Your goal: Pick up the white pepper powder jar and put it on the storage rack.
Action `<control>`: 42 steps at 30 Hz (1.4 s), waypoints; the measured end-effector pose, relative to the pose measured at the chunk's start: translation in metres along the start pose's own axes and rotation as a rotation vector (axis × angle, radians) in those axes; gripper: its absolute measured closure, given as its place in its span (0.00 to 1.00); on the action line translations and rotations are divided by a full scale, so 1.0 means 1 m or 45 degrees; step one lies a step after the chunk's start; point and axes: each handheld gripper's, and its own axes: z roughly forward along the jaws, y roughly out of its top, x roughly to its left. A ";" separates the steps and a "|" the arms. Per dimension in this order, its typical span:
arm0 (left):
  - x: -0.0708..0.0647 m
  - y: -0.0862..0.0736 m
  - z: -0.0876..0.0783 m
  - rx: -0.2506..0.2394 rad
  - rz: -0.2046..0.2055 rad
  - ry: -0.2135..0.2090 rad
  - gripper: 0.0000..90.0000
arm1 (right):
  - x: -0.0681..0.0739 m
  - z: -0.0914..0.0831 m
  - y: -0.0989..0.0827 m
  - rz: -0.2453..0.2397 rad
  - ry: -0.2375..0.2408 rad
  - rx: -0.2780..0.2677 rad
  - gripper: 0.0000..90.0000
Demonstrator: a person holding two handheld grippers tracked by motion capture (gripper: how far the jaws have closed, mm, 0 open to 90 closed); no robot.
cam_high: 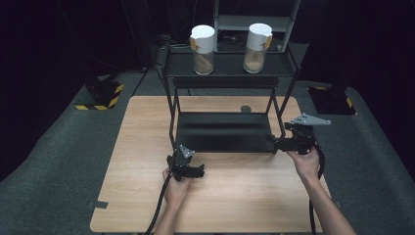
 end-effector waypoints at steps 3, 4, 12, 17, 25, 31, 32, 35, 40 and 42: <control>0.000 0.000 0.000 0.000 0.000 0.000 0.03 | 0.001 0.002 -0.003 0.001 0.002 0.004 0.13; 0.000 0.000 0.000 0.000 0.000 0.000 0.03 | 0.001 0.002 -0.003 -0.001 0.001 0.006 0.13; 0.000 0.000 0.000 0.000 0.000 0.000 0.03 | 0.003 0.008 -0.012 0.004 -0.007 0.022 0.13; 0.000 0.000 0.000 0.000 0.000 0.000 0.03 | 0.005 0.013 -0.017 0.010 -0.012 0.037 0.13; 0.000 0.000 0.000 0.000 0.000 0.000 0.03 | 0.008 0.018 -0.024 0.006 -0.016 0.054 0.13; 0.000 0.000 0.000 0.000 0.000 0.001 0.03 | 0.009 0.023 -0.029 0.015 -0.018 0.063 0.13; 0.000 0.000 0.000 0.000 0.000 0.001 0.03 | 0.009 0.023 -0.030 0.016 -0.017 0.062 0.13; 0.000 0.000 0.000 0.000 0.000 0.000 0.03 | 0.011 0.026 -0.032 0.019 -0.019 0.066 0.13; 0.000 0.000 0.000 0.000 0.000 0.000 0.03 | 0.012 0.031 -0.036 0.025 -0.020 0.072 0.13; 0.000 0.000 0.000 0.000 0.000 0.000 0.03 | 0.014 0.032 -0.037 0.024 -0.031 0.081 0.13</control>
